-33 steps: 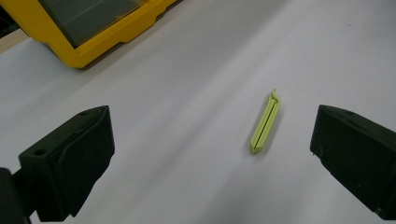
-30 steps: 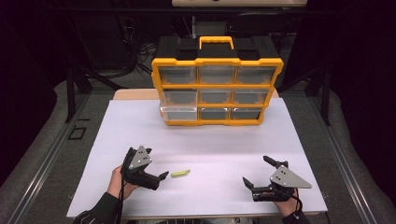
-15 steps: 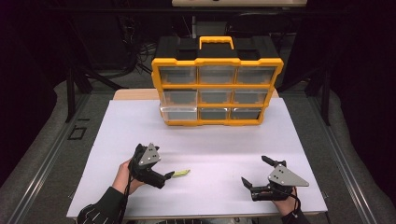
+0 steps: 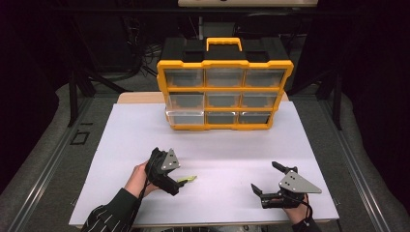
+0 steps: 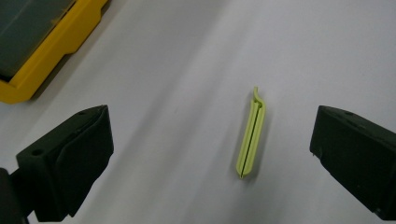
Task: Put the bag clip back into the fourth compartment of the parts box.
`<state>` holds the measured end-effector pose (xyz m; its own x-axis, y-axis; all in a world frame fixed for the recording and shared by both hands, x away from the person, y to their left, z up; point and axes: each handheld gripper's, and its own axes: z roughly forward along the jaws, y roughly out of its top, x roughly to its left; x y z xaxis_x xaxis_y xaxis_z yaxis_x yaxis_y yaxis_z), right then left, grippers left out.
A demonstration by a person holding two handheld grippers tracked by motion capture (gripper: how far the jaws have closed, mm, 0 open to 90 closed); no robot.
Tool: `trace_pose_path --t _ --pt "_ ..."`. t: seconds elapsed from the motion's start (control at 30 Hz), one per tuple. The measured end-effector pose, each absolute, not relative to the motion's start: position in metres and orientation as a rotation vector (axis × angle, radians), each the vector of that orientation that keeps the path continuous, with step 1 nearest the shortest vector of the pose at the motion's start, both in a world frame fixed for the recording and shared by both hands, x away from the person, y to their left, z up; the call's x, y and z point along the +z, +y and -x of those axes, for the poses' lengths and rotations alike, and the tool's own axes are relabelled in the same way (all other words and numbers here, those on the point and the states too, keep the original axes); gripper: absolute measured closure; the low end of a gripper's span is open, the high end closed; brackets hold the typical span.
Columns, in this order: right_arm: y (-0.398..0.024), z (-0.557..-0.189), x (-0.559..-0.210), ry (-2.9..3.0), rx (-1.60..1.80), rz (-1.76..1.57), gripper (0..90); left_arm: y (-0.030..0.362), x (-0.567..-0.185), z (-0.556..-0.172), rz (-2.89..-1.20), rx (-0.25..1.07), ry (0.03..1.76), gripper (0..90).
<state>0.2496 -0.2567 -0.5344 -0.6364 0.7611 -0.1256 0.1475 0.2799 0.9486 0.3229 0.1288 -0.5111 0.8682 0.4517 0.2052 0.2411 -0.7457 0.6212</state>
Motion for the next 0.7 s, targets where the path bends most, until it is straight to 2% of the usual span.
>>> trace_pose_path --t 0.6,0.67,0.7 --pt "-0.255 -0.250 -0.535 1.984 1.369 -0.811 0.0 0.106 -0.518 -0.329 -2.586 0.428 0.406 0.6" --pt "-0.255 -0.250 -0.535 1.985 1.368 -0.812 0.0 0.105 -0.519 -0.329 -2.594 0.426 0.398 3.0" --pt "-0.255 -0.250 -0.535 1.983 1.371 -0.812 0.0 0.103 -0.518 -0.330 -2.615 0.424 0.386 7.2"
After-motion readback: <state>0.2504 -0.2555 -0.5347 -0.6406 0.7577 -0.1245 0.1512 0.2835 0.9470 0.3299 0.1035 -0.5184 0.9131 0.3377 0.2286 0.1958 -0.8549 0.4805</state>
